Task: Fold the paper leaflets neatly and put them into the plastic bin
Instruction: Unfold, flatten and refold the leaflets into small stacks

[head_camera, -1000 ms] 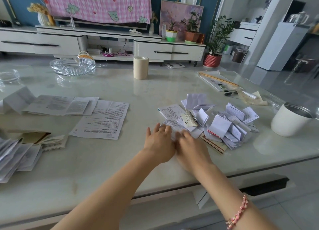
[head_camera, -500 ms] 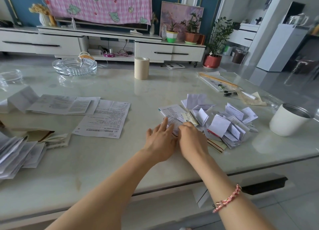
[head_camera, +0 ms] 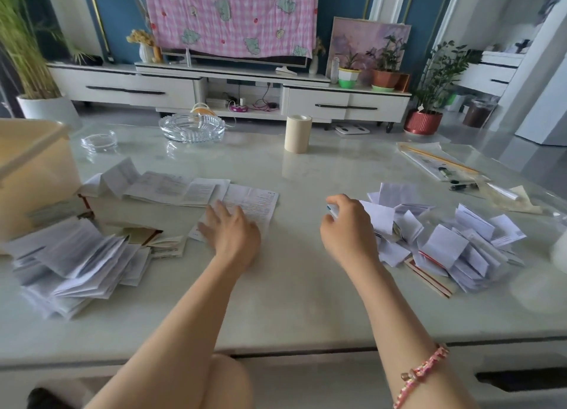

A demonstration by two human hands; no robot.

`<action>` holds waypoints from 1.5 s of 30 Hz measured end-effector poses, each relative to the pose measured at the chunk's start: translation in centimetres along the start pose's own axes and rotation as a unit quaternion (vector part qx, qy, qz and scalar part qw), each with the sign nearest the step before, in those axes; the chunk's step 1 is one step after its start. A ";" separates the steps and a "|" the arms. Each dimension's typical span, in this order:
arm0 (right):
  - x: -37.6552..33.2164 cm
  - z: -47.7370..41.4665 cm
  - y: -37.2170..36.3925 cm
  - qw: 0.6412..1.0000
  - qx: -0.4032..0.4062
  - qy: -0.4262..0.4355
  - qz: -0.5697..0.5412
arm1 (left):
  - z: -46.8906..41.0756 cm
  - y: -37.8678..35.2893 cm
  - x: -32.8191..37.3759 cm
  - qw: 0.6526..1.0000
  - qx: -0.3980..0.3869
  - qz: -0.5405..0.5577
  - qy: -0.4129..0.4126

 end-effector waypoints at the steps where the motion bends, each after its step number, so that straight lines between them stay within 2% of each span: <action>1: -0.7 -0.1 -0.7 1.000 -0.015 0.010 -0.008 | -0.3 0.3 -1.4 1.000 -0.001 -0.006 0.024; 4: -2.6 -0.1 -2.4 0.997 -0.055 0.037 -0.027 | -0.8 0.6 -3.0 0.999 -0.025 -0.023 0.035; 10: -4.4 0.0 -4.2 0.987 -0.113 0.073 -0.084 | -2.6 1.5 -3.0 0.997 -0.025 -0.062 -0.034; 13: -4.2 -0.3 -4.7 0.984 -0.133 0.057 -0.102 | -2.8 1.0 -3.2 0.995 -0.052 -0.073 -0.038; 21: -2.8 -0.7 -5.3 0.979 -0.162 0.026 -0.124 | -2.2 0.8 -1.2 0.991 -0.028 -0.112 -0.070; 26: -2.6 -0.5 -5.3 0.978 -0.167 0.030 -0.122 | -2.1 1.1 -1.1 0.996 0.006 -0.056 -0.074; 31: -2.4 -0.3 -5.2 0.973 -0.180 0.032 -0.140 | -1.2 3.2 0.2 0.974 0.123 0.105 -0.157; 33: -2.2 -0.3 -5.3 0.972 -0.181 0.031 -0.146 | -1.3 2.7 -0.2 0.978 0.092 0.098 -0.159; 36: -2.0 0.1 -5.4 0.971 -0.185 0.037 -0.145 | -1.6 0.6 -2.2 0.996 -0.024 0.003 -0.086; 38: -1.8 0.2 -5.5 0.971 -0.189 0.041 -0.144 | -1.5 0.2 -2.7 0.996 -0.064 -0.023 -0.053; 45: -1.3 0.2 -5.7 0.969 -0.204 0.048 -0.128 | -1.6 0.1 -2.4 0.996 -0.046 -0.072 -0.040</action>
Point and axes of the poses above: each hand's wrist, its own z-axis away from the middle knuckle, its own y-axis out of the back of the hand, x = y × z, the point moved 3 cm from there along -z, towards the middle knuckle, and after that the axes turned 8 degrees about z, right-handed, at the moved point
